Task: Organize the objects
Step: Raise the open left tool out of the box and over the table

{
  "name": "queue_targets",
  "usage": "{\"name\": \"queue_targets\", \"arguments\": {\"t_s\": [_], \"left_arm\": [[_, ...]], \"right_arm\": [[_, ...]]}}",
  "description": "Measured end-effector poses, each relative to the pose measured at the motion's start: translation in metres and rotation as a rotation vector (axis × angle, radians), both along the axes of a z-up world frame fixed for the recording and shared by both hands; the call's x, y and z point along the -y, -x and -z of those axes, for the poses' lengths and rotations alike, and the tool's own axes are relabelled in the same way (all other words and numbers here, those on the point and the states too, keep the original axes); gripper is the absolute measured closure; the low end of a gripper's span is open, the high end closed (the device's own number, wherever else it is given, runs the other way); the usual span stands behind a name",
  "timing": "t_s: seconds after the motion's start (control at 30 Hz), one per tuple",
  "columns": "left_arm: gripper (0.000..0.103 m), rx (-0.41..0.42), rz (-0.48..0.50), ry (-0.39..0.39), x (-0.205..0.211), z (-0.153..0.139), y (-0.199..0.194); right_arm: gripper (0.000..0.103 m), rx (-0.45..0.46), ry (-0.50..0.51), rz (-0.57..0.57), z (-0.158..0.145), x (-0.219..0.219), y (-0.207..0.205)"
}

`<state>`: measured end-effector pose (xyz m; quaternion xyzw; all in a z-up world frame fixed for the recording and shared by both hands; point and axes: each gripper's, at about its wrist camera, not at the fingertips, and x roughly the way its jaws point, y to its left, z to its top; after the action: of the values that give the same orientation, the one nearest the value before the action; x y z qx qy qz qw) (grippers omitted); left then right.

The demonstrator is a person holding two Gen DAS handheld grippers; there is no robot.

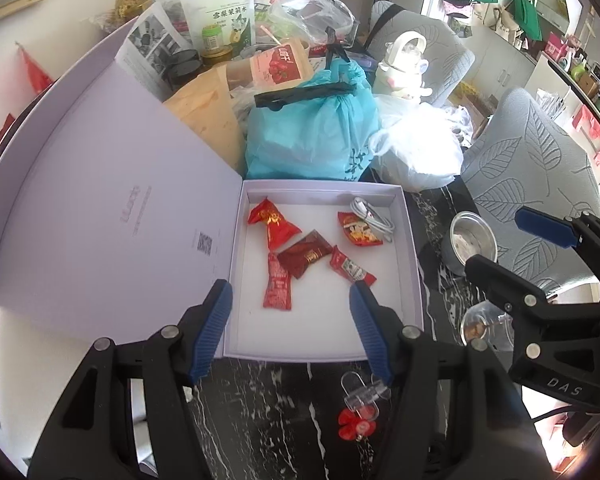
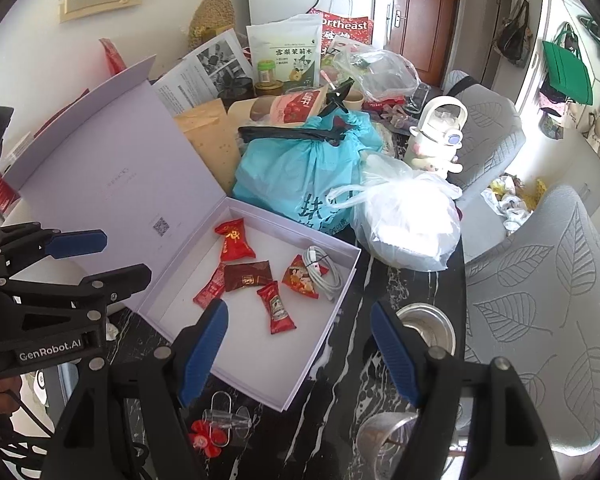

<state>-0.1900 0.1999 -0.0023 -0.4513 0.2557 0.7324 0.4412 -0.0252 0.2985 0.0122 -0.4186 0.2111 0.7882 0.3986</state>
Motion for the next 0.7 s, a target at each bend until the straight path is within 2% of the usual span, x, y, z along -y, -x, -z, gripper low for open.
{"name": "queue_targets", "arguments": {"t_s": [0.23,0.7], "left_arm": [[0.043,0.013,-0.022,0.004,0.027,0.001,-0.017],[0.043,0.032,-0.06,0.046,0.07,0.021,-0.051]], "right_arm": [[0.029,0.002,0.008,-0.033,0.001,0.028,-0.007],[0.029,0.018,0.057,-0.101,0.027,0.07,-0.023]]}}
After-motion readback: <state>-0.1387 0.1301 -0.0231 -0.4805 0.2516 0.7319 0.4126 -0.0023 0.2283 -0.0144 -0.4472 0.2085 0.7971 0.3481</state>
